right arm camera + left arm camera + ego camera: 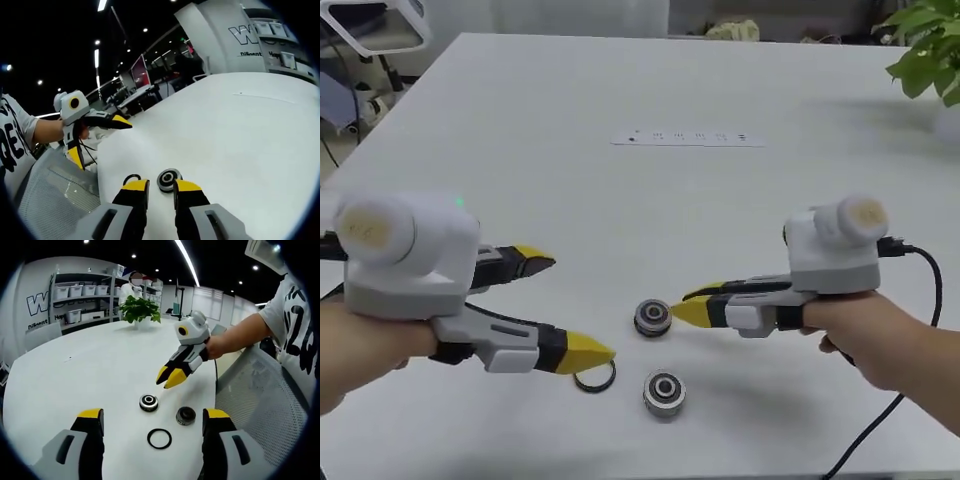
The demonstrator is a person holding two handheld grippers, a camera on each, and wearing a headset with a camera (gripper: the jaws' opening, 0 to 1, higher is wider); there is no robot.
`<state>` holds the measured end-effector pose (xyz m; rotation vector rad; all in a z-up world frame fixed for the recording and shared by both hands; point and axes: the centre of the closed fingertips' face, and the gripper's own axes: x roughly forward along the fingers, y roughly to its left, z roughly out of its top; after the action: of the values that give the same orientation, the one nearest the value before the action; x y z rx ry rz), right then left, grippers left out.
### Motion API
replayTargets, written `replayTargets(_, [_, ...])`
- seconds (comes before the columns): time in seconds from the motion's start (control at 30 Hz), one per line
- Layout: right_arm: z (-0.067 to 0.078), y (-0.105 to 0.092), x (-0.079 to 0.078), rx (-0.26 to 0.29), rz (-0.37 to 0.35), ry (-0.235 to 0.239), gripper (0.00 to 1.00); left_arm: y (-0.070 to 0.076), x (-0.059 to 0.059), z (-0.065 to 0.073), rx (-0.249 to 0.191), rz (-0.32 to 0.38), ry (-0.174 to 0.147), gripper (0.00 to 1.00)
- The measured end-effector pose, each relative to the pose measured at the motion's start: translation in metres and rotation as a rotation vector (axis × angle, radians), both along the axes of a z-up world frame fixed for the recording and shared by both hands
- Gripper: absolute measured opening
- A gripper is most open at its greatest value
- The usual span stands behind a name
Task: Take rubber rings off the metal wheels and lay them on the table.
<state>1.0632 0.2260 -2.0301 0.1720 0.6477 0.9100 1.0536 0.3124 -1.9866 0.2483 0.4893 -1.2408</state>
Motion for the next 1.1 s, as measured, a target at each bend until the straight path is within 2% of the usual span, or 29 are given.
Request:
replayTargets(0.17, [-0.003,-0.004,0.001,-0.021,0.0,-0.009,0.19,-0.003,0.001,-0.003,0.003,-0.008,0.016,0.75])
replayTargets(1.1, [-0.023,-0.012,0.004,-0.115,0.052,-0.059,0.23,-0.022,0.015,-0.024,0.04,-0.034,0.054,0.67])
